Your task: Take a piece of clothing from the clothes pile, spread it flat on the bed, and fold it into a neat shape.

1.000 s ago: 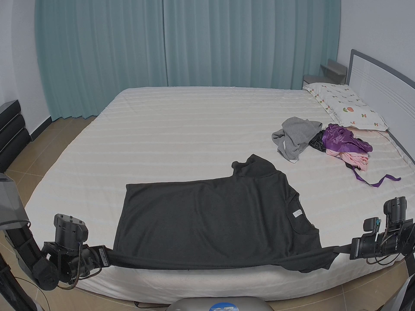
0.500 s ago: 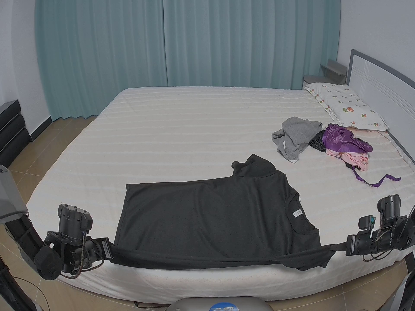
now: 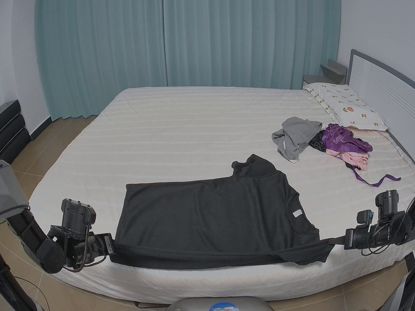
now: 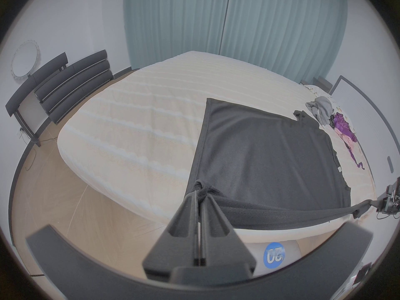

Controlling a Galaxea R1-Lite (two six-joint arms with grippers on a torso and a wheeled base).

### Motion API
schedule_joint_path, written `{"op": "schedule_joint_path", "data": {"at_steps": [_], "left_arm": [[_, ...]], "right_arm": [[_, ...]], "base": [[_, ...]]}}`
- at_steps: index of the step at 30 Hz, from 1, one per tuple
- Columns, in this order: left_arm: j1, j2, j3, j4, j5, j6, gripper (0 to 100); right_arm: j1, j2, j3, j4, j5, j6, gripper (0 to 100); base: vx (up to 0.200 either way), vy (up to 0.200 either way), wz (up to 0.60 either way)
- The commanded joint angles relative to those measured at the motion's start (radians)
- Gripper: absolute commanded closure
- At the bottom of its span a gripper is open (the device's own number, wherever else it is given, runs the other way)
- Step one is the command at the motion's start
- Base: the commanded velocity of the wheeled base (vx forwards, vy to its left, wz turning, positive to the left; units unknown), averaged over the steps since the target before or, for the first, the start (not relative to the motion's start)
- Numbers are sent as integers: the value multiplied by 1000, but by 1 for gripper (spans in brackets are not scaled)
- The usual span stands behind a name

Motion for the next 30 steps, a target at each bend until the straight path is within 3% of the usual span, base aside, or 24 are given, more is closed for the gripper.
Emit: {"op": "schedule_joint_path", "data": {"at_steps": [1,13,19,30], "left_arm": [[5,45,-26,-1,1,1,100],[18,82,-57,1,1,1,100],[27,74,-58,1,1,2,100],[28,112,-77,-1,-5,-2,100]], "right_arm": [[9,17,-18,-2,0,-2,100],[29,60,-77,-2,-1,1,100],[60,22,-100,-2,-4,77,100],[72,43,-136,0,-27,86,100]], "base": [[0,0,0],[0,0,0],[0,0,0],[0,0,0]]}}
